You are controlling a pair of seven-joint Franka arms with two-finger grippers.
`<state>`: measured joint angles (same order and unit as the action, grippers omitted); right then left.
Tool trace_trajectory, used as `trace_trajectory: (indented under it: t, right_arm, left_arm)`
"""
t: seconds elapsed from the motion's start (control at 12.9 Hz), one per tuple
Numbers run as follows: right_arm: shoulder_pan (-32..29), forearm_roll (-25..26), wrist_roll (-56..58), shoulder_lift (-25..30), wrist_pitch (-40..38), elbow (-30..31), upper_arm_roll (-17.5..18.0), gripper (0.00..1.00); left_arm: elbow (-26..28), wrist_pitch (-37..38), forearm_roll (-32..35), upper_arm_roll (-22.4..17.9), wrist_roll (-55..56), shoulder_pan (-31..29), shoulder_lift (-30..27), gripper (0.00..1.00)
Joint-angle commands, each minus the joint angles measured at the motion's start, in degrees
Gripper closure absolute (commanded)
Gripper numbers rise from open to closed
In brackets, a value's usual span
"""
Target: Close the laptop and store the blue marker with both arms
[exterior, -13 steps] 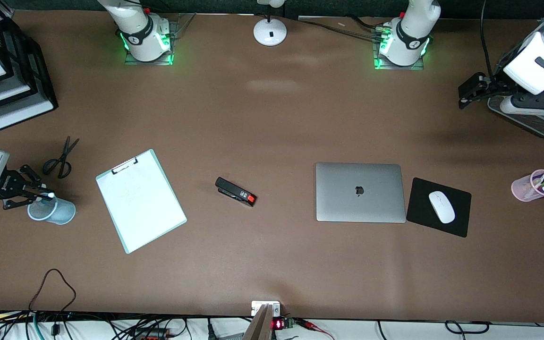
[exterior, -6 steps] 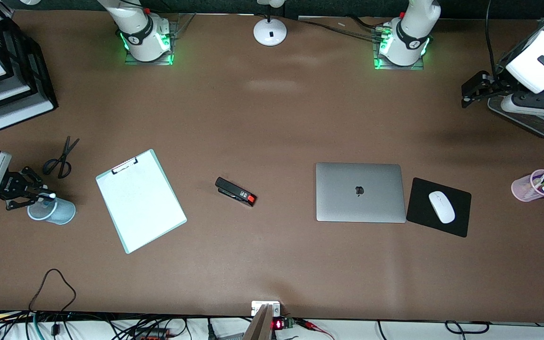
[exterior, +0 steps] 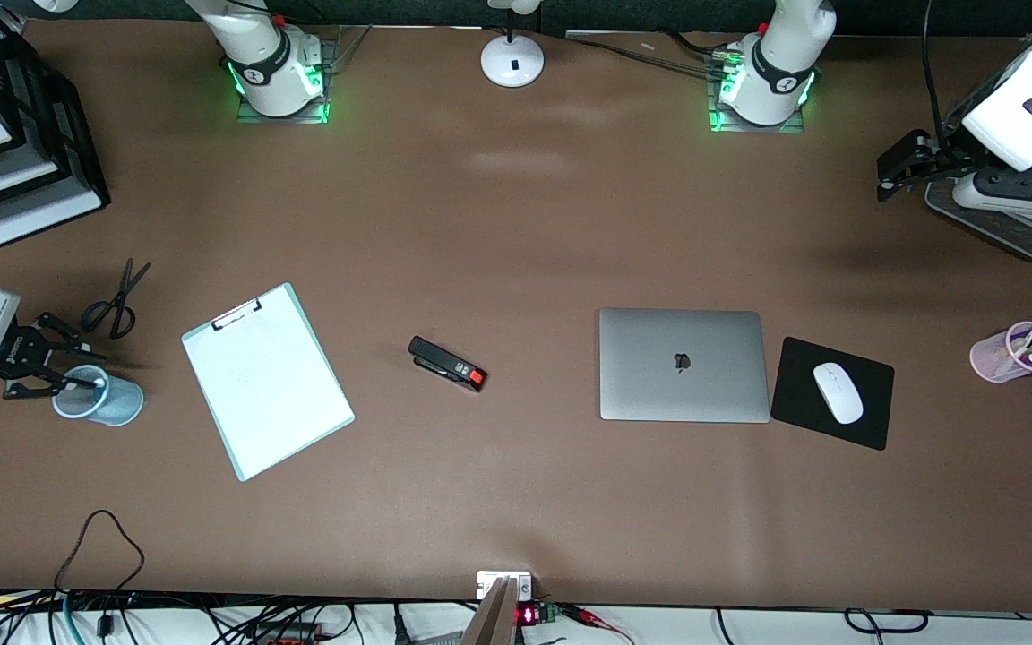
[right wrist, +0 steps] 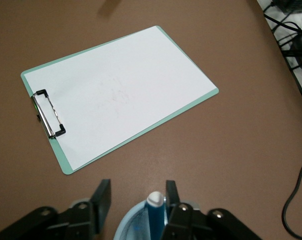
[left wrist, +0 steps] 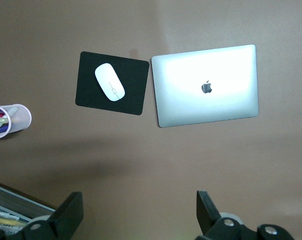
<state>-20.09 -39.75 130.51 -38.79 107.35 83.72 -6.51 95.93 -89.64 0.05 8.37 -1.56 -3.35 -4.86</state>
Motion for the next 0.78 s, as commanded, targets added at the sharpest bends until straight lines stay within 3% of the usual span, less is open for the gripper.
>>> trace_trajectory:
  t: [0.0,0.7]
  right_arm:
    - [0.0,0.2,-6.0,2.9,-0.9,-0.7,0.8,0.00]
    - [13.6,12.8,-46.7,16.3,-2.0,0.2,0.9,0.00]
  left_arm:
    - [0.1,0.7,-1.0,0.2,-1.5,-0.5,-0.7,0.00]
    - [0.2,-1.0,-3.2,0.2,-0.6,-0.5,-0.2,0.00]
